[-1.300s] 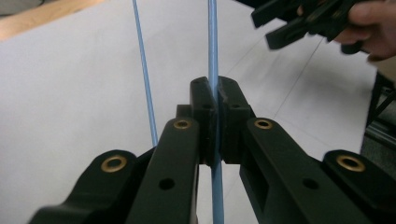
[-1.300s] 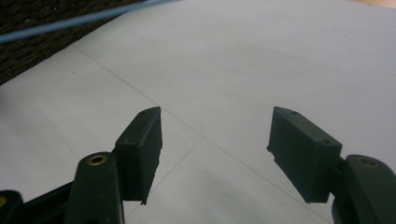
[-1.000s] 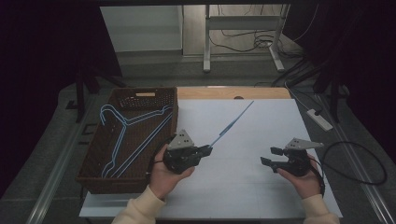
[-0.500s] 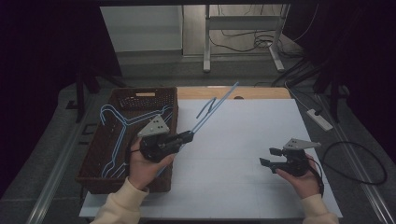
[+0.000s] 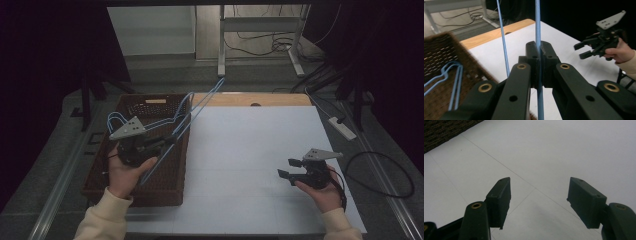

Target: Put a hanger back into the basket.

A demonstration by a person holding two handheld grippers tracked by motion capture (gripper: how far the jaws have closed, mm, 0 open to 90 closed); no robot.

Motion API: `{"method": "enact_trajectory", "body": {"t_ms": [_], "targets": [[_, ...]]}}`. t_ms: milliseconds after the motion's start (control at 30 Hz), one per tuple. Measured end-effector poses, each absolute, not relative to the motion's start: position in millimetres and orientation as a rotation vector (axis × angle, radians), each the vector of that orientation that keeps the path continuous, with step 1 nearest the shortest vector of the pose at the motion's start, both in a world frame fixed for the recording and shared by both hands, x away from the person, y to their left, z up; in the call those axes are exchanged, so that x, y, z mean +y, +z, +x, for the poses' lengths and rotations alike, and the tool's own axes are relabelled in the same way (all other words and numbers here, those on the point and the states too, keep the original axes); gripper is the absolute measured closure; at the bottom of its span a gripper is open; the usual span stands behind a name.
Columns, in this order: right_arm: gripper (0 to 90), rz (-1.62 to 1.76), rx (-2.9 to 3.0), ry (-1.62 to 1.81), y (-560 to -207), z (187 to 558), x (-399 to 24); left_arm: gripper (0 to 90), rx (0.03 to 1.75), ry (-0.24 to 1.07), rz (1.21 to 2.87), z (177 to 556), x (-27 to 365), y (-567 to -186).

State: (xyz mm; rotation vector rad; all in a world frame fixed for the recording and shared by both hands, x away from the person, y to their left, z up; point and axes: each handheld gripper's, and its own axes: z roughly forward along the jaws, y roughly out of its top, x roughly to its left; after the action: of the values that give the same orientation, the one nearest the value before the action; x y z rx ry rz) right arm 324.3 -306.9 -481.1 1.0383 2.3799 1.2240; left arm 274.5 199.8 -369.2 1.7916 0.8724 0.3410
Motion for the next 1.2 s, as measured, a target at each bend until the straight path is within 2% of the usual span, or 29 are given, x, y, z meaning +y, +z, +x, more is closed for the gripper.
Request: {"method": "enact_trajectory", "body": {"t_ms": [467,1200], "targets": [[36.2,1.033,2.384,1.221,-481,324,-306,86.7,0.974,0.35,1.78,282,255,-387],[36.1,1.029,2.402,1.209,-484,325,-303,86.7,1.047,0.285,1.832,296,285,-413]]}}
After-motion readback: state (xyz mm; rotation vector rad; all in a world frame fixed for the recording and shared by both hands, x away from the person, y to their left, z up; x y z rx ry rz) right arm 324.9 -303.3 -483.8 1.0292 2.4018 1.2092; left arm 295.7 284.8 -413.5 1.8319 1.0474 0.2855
